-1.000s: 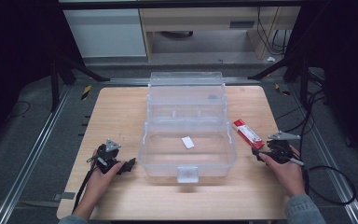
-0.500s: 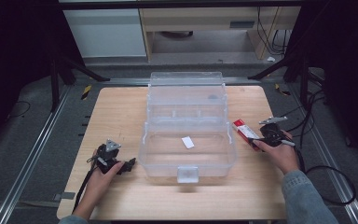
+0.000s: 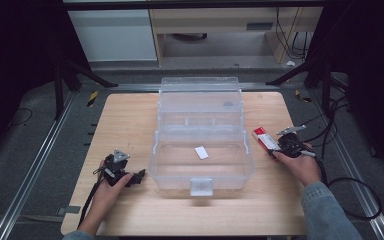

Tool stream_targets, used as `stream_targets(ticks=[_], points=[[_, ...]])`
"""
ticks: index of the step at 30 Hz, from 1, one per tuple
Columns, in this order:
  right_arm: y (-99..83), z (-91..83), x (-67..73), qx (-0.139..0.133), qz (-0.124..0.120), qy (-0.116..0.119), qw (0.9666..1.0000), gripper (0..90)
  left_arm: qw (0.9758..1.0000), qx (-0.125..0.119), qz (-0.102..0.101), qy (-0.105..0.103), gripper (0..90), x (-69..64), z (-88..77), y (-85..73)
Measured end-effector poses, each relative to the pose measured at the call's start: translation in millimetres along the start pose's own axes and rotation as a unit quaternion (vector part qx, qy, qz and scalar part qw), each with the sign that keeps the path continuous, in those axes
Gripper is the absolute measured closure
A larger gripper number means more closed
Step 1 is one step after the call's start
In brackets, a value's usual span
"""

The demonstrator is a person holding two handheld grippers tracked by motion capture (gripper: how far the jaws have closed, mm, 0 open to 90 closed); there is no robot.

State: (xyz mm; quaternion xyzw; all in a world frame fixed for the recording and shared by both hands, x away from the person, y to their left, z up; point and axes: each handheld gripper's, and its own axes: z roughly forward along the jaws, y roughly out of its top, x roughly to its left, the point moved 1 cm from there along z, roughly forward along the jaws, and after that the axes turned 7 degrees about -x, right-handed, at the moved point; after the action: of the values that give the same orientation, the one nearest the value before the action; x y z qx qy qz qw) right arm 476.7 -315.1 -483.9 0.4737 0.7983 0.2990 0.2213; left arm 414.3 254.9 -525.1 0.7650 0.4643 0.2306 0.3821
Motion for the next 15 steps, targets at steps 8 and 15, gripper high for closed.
stream_targets(ticks=[8, 15], points=[[-33.5, -29.4, 10.9, -0.012, 0.0, 0.036, 0.9993, 50.6, 1.0, 0.0, 0.0, 0.0, 0.0, 0.0, 0.0, 0.0], [-53.0, -50.5, 29.6, -0.007, -0.03, 0.059, 0.9978, 50.5, 1.0, 0.0, -0.001, 0.001, 0.0, -0.2, 0.0, 0.0]])
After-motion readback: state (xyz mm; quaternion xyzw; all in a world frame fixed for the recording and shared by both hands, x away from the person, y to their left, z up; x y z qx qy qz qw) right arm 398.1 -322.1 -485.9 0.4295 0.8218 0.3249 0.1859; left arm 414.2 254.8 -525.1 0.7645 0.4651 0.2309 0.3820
